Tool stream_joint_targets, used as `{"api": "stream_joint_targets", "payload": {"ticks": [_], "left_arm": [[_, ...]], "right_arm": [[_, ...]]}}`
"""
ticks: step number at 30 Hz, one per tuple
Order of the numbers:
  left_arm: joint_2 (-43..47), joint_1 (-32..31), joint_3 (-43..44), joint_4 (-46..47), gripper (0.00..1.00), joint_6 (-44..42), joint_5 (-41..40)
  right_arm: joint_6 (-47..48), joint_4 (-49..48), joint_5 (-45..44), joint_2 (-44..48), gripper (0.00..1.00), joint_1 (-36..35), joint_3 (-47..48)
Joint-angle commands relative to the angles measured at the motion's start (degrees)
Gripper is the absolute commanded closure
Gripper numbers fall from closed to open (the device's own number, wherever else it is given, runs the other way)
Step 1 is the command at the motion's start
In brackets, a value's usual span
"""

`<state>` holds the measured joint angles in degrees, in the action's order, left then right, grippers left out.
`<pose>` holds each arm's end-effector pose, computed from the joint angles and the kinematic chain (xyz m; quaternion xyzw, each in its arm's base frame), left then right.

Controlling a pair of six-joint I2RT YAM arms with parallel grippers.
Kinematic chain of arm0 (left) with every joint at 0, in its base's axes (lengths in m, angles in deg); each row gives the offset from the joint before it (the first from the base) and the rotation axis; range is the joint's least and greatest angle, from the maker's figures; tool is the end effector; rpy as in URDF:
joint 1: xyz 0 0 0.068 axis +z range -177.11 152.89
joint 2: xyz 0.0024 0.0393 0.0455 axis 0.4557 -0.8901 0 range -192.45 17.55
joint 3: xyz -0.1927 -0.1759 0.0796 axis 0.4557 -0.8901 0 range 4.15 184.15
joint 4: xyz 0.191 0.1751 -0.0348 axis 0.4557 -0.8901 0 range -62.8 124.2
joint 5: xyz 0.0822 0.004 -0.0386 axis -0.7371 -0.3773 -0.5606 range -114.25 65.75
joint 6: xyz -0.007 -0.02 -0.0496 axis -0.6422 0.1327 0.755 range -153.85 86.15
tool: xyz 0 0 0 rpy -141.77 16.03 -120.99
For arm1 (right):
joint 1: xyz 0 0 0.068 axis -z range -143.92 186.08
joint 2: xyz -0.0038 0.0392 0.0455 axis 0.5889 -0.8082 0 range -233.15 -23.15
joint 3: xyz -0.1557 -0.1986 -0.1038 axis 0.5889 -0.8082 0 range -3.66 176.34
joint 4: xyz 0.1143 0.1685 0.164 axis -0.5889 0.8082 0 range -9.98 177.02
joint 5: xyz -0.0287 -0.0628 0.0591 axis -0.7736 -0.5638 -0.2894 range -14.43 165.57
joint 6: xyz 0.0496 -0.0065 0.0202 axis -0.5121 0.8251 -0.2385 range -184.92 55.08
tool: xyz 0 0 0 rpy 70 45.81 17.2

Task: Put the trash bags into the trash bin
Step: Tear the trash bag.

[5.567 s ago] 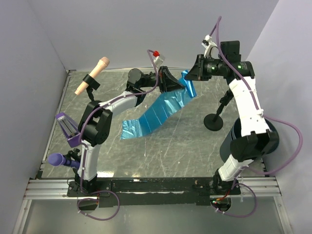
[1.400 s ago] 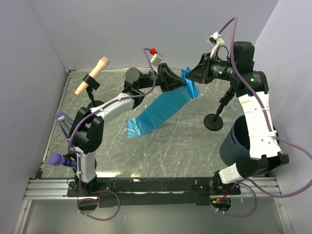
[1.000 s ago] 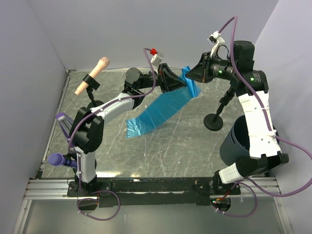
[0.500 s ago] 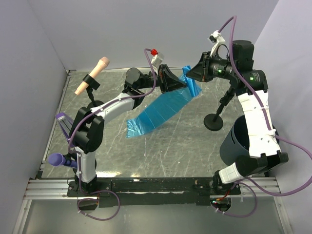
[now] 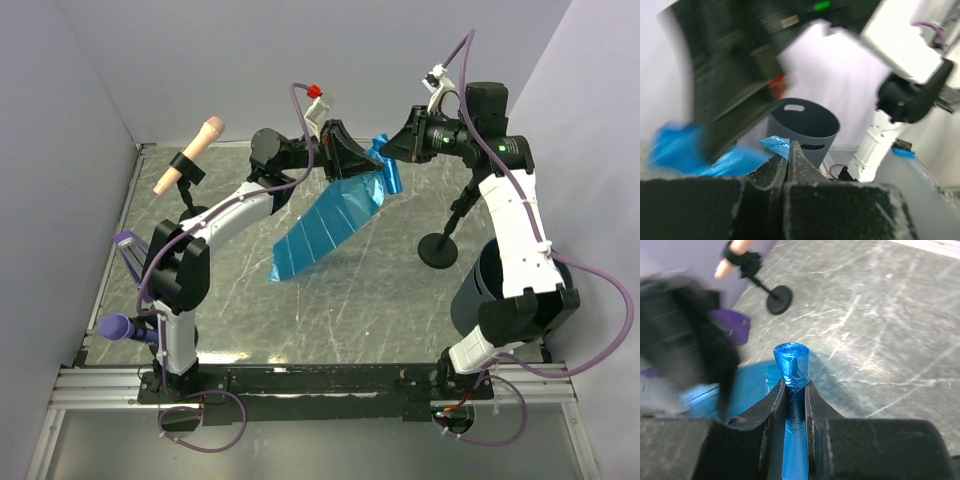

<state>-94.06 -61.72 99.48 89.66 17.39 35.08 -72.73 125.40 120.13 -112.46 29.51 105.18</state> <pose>0.3454 -0.2755 0.4061 0.3884 0.4336 -0.6900 0.4301 0.3121 0.0612 0.4726 -0.1928 0.7863 0.3802 0.4473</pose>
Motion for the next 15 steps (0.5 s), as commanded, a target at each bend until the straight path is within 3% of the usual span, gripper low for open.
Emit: {"api": "stream_joint_targets", "payload": {"ticks": [1,9,15], "left_arm": [[4.04,-2.57,6.18,9.84,1.00,4.04,3.78],[4.03,-4.33,12.69,5.63,1.00,-0.09,7.98],[11.93,1.46,1.90,-2.27,1.00,-5.88,11.59]], "right_arm": [[-0.79,-4.25,-11.58,-4.20,1.00,2.09,-1.09],[0.78,-2.67,-28.90,-7.18,1.00,0.24,-0.11],[4.30,-3.46,-35.67,-15.60,1.00,-0.55,3.21]]}}
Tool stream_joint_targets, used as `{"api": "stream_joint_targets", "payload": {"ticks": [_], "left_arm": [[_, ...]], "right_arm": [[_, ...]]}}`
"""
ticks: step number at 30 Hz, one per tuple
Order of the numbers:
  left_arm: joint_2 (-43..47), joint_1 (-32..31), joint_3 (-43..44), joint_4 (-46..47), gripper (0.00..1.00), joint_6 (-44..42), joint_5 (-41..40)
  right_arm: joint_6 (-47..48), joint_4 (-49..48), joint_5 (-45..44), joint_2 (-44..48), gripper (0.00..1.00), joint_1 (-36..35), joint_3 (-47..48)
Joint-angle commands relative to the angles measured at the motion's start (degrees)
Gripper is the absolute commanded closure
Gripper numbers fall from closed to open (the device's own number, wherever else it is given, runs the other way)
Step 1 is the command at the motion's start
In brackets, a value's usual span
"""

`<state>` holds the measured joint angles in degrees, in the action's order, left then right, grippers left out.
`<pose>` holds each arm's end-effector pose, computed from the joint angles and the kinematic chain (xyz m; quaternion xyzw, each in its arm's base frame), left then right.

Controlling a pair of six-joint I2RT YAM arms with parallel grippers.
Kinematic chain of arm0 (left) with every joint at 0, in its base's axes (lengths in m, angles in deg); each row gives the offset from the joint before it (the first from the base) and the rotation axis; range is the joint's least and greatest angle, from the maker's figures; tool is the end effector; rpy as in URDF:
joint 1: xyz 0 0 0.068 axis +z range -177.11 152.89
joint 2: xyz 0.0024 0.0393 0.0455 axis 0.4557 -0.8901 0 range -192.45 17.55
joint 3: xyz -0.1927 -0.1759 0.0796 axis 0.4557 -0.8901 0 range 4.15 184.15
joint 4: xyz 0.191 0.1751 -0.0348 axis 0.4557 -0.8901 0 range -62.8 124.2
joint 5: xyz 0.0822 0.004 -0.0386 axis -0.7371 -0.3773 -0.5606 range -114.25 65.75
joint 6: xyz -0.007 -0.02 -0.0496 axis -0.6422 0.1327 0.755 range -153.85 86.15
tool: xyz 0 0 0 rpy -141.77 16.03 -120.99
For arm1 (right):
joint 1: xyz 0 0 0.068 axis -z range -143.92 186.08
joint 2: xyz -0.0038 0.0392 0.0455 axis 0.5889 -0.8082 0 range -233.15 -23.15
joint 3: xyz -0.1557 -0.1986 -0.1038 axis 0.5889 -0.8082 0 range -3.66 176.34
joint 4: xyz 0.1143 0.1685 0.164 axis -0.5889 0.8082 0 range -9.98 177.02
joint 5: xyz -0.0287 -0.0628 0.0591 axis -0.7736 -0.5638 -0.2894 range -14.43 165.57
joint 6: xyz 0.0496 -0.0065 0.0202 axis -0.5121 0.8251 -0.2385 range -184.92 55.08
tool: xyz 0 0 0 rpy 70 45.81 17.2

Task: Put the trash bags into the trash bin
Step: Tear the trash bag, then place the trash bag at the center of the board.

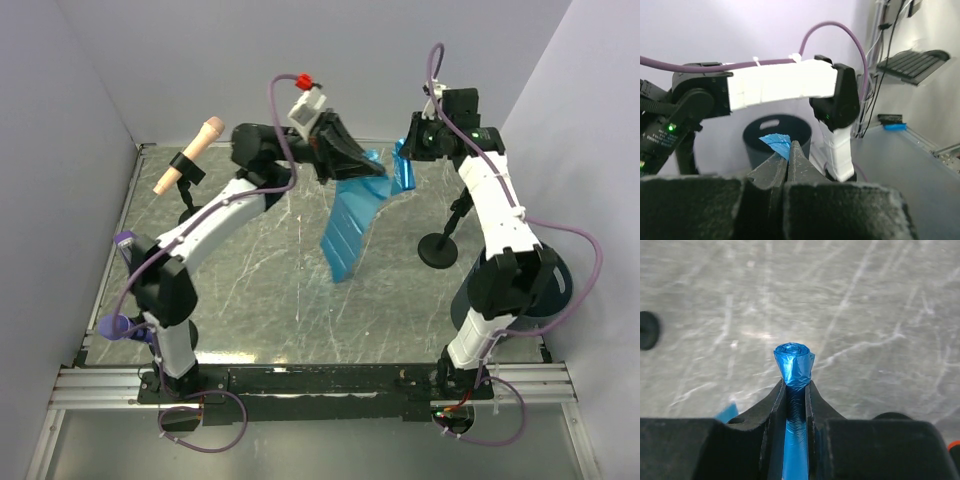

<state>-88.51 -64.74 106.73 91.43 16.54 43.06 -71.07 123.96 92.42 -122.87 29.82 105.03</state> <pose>0.2914 -0.2660 0.4830 0.4947 0.3159 -0.6736 0.4492 0.3823 0.0524 0.4092 -0.0685 0.8773 0.1785 0.4402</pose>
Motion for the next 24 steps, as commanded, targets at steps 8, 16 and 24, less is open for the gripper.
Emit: {"api": "stream_joint_targets", "payload": {"ticks": [8,16,24], "left_arm": [[15.53,9.94,-14.70,-26.15,0.99,-25.03,-1.64],[17.64,9.77,-14.43,-35.00,0.98,-31.76,-12.45],[15.45,9.85,-12.24,-36.75,0.95,-31.85,-15.80]], "right_arm": [[5.44,-3.16,-23.94,-22.77,1.00,-3.58,10.84],[13.44,-7.82,-28.54,-33.61,0.54,-2.97,13.39],[8.62,-2.73,-6.60,-21.06,0.12,-1.21,12.09]]}}
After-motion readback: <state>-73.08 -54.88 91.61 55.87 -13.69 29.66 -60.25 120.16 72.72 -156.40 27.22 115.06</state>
